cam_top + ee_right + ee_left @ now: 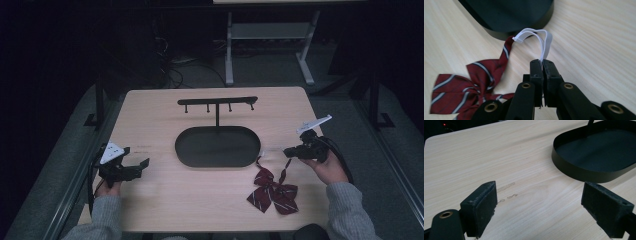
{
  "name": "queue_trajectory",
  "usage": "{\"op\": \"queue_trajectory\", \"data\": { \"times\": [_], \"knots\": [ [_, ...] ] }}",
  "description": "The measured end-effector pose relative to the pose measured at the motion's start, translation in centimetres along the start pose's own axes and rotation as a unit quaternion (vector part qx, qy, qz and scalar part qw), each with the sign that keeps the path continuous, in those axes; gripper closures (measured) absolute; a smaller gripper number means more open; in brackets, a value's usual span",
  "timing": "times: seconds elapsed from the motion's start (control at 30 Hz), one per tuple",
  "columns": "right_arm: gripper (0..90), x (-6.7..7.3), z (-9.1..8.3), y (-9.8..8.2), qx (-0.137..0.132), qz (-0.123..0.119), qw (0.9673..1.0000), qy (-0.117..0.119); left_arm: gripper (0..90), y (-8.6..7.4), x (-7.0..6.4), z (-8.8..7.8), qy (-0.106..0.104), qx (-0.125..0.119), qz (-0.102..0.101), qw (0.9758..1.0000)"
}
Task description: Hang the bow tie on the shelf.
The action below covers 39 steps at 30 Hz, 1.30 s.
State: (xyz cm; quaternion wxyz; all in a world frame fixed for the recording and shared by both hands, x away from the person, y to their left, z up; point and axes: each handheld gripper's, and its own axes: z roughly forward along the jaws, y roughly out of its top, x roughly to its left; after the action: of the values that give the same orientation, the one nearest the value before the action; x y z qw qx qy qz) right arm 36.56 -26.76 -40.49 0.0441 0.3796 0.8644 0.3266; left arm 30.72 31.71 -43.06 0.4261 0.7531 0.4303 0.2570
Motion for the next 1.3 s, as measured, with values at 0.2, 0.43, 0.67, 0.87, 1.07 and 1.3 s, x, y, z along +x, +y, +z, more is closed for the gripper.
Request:
{"op": "queue_trajectory", "data": {
  "times": [0.2,0.43,0.67,0.87,1.07,1.3],
  "knots": [
    [86.6,0.9,-1.0,0.6,-0.009,-0.010,0.9999,0.009,13.0,0.0,-0.1,0.0,-0.002,0.002,0.001,1.0000],
    [86.6,2.0,-2.1,1.5,-0.020,-0.031,0.9992,0.012,13.0,0.0,0.0,0.0,-0.001,0.001,0.001,1.0000],
    [86.6,3.4,-2.9,2.5,-0.026,-0.048,0.9984,0.016,13.0,0.0,0.0,0.0,-0.002,0.001,0.001,1.0000],
    [86.6,5.2,-3.7,3.7,-0.032,-0.077,0.9964,0.016,13.0,0.0,-0.1,0.0,-0.002,0.000,-0.001,1.0000],
    [86.6,6.1,-4.4,4.8,-0.036,-0.097,0.9946,0.014,13.0,0.0,-0.1,0.0,-0.002,-0.001,-0.001,1.0000],
    [86.6,6.8,-5.0,5.6,-0.040,-0.109,0.9930,0.016,13.0,0.0,-0.1,0.0,-0.001,0.000,0.000,1.0000]
  ]
}}
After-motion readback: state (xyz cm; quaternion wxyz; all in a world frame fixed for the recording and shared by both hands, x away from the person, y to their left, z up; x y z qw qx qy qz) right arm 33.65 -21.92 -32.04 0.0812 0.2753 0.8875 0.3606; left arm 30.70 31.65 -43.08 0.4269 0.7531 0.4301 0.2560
